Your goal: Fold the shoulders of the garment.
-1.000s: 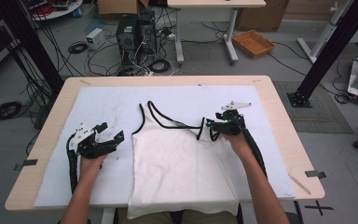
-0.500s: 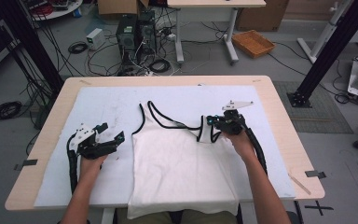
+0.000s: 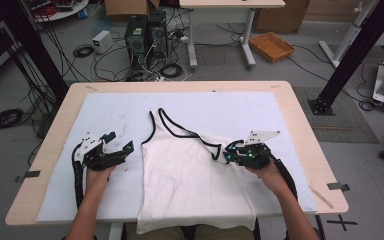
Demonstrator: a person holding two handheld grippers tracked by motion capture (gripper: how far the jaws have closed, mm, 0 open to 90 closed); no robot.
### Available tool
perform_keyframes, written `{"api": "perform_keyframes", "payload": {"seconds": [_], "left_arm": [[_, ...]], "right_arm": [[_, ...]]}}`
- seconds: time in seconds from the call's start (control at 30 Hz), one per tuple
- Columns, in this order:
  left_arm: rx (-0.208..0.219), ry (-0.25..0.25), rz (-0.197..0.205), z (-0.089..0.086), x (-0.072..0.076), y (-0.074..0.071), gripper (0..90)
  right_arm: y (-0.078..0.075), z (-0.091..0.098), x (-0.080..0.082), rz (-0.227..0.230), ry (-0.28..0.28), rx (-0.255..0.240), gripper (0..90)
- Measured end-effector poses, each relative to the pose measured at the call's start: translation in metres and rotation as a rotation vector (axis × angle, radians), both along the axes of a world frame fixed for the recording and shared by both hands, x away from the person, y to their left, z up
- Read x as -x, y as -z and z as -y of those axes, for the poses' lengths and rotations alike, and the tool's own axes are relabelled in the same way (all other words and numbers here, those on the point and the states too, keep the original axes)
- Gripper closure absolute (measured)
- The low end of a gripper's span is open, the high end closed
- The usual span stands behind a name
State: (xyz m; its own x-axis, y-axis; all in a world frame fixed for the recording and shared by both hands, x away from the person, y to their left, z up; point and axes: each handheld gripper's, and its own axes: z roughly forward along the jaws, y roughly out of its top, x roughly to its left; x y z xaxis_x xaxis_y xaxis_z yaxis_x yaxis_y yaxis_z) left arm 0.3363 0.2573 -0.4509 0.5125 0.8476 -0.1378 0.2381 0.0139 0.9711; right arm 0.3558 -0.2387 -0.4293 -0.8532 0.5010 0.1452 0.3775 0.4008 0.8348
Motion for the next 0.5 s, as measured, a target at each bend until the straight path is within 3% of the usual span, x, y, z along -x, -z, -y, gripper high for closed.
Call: {"api": "perform_keyframes", "payload": {"seconds": [0.07, 0.17, 0.23, 0.27, 0.33, 0.37, 0.5], "left_arm": [[0.001, -0.001, -0.003, 0.0, 0.0, 0.0, 15.0], [0.0, -0.002, -0.002, 0.0, 0.001, 0.0, 15.0], [-0.001, -0.003, -0.003, 0.0, 0.0, 0.0, 15.0], [0.001, -0.006, -0.005, 0.001, 0.0, 0.0, 15.1], [0.0, -0.005, -0.006, 0.0, 0.0, 0.0, 15.1], [0.001, -0.008, -0.007, 0.0, 0.0, 0.0, 15.1], [-0.005, -0.01, -0.007, 0.001, 0.0, 0.0, 15.4]], "right_arm": [[-0.003, 0.006, 0.003, -0.013, 0.007, -0.047, 61.9], [-0.014, 0.015, 0.007, 0.026, 0.026, -0.151, 60.5], [-0.019, 0.016, 0.009, 0.042, 0.045, -0.19, 60.7], [-0.019, 0.016, 0.01, 0.056, 0.07, -0.194, 60.9], [-0.016, 0.01, 0.008, 0.038, 0.115, -0.176, 60.9], [-0.013, 0.006, 0.006, 0.033, 0.126, -0.146, 60.9], [-0.003, -0.018, 0.003, 0.021, 0.089, -0.081, 61.7]]}}
